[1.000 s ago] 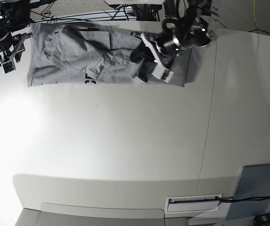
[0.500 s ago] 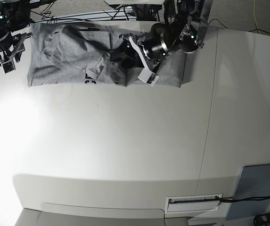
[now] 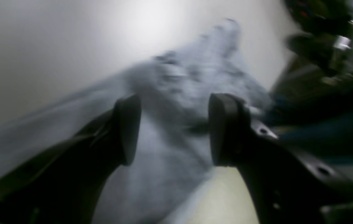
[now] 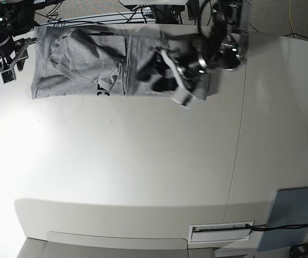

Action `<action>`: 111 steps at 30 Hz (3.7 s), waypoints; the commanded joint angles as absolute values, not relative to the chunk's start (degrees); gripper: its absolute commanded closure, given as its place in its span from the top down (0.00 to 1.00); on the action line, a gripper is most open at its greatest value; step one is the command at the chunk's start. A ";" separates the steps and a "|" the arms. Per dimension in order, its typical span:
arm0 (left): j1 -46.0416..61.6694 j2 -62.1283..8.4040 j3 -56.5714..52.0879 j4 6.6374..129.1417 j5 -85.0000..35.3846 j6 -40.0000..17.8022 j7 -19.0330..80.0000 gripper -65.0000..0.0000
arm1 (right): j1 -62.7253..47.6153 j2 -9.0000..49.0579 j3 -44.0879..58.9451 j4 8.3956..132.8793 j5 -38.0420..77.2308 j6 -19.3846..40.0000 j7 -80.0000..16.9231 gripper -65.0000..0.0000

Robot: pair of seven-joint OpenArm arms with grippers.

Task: Fold the T-shirt properly
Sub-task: 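Grasp the strip end with the left gripper and fold it toward the right gripper, then grasp the other strip end with the right gripper and fold it toward the middle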

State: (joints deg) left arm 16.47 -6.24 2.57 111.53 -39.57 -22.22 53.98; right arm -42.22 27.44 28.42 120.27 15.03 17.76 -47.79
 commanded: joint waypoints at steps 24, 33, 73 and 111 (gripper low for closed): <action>16.67 -12.08 -7.57 112.60 -44.60 -24.10 55.92 0.54 | -30.74 21.41 35.20 93.17 52.12 32.84 -60.66 0.45; 16.67 -12.08 -7.57 112.60 -44.60 -24.08 55.92 0.54 | -30.28 22.13 35.33 93.08 50.54 32.58 -58.33 0.45; 16.67 -12.08 -7.57 112.60 -43.29 -24.05 55.90 0.54 | -23.81 19.35 26.61 92.99 48.51 28.88 -68.51 0.45; 17.19 -12.05 -7.57 112.49 -40.16 -24.03 55.59 0.54 | -23.81 23.59 40.84 98.43 50.68 31.73 -67.77 0.00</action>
State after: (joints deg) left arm 17.32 -11.79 -7.51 111.53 -39.55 -23.81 56.93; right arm -23.99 22.48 40.21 97.30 49.30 31.35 -69.34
